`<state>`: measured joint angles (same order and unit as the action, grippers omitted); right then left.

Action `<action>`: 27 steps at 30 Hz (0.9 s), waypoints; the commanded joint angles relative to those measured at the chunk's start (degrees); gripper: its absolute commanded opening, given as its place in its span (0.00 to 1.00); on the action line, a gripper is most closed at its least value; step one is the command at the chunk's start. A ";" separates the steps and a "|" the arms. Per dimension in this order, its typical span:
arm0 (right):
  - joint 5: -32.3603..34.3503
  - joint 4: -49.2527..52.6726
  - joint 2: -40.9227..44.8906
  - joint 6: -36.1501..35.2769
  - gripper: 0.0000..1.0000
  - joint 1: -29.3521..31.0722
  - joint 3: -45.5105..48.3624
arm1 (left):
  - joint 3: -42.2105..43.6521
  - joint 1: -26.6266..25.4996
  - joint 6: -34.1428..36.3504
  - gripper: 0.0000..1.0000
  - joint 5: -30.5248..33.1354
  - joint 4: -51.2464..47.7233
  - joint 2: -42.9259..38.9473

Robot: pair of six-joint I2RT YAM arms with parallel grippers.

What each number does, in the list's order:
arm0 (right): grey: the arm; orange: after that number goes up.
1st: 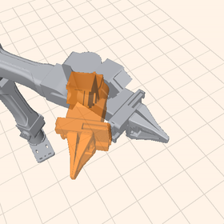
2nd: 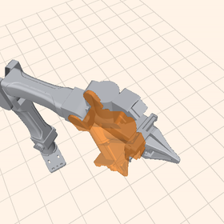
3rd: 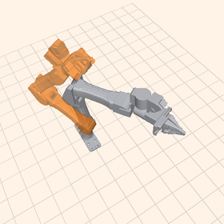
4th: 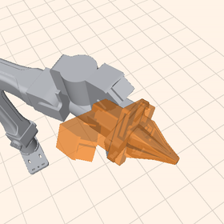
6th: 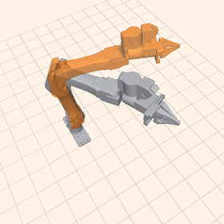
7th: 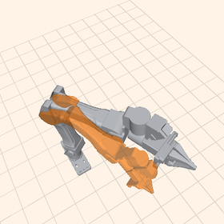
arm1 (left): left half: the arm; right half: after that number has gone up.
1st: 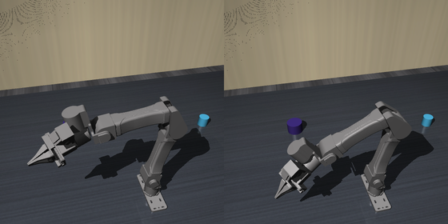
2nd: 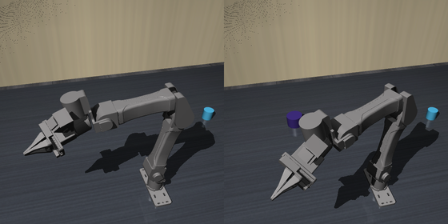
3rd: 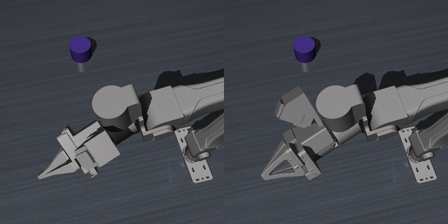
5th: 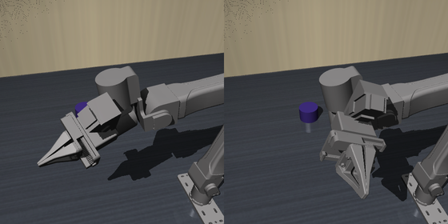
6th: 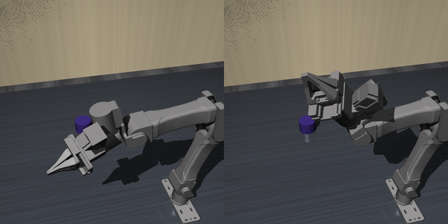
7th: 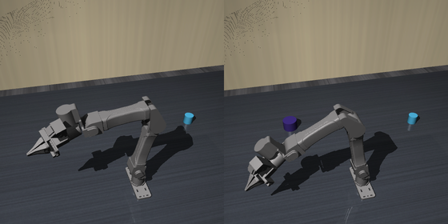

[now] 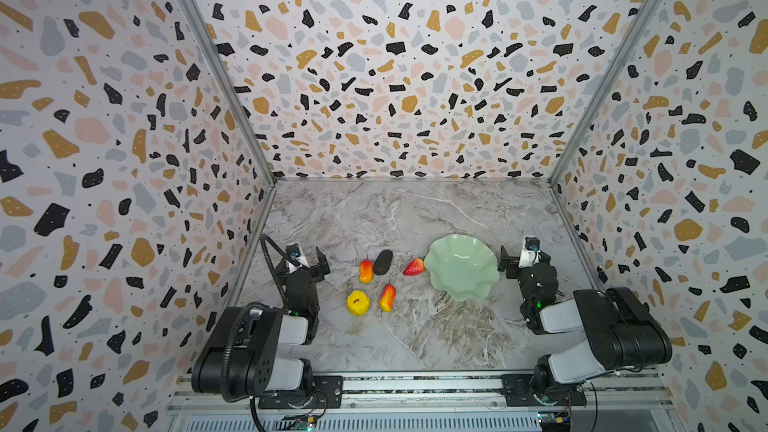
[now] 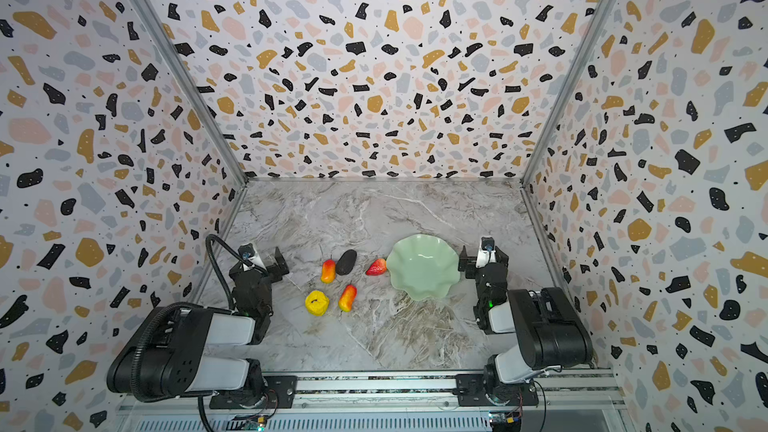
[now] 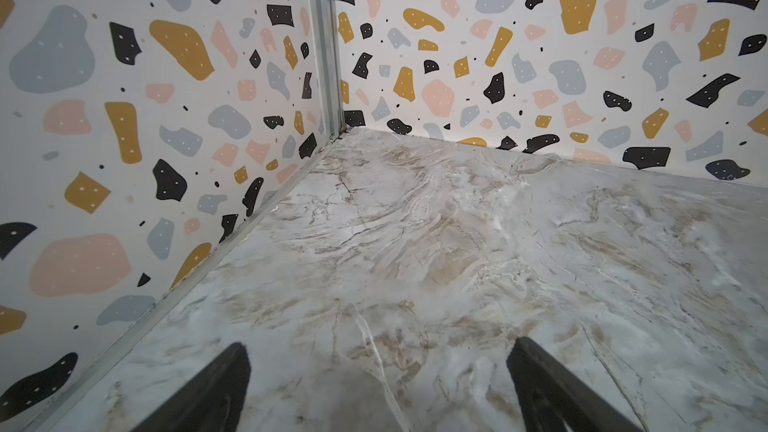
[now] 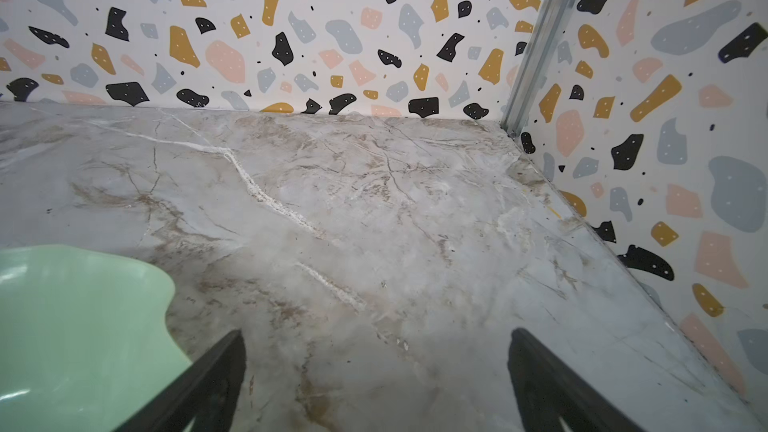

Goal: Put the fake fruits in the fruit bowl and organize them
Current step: 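Move the right gripper from rest toward the dark avocado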

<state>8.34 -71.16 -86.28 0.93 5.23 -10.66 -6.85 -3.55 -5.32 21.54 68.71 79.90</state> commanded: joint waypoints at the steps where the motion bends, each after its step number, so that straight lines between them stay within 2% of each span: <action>1: -0.25 -0.54 1.11 -0.47 0.99 -0.14 -0.94 | -0.96 -0.32 0.78 1.00 0.59 2.42 -0.30; 27: 0.14 -0.22 0.96 -0.57 0.99 0.13 -1.21 | -1.98 -2.16 2.12 1.00 2.97 0.78 -0.18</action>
<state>8.36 -71.16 -86.28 0.89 5.26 -10.66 -7.55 -5.43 -4.01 23.31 67.55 79.90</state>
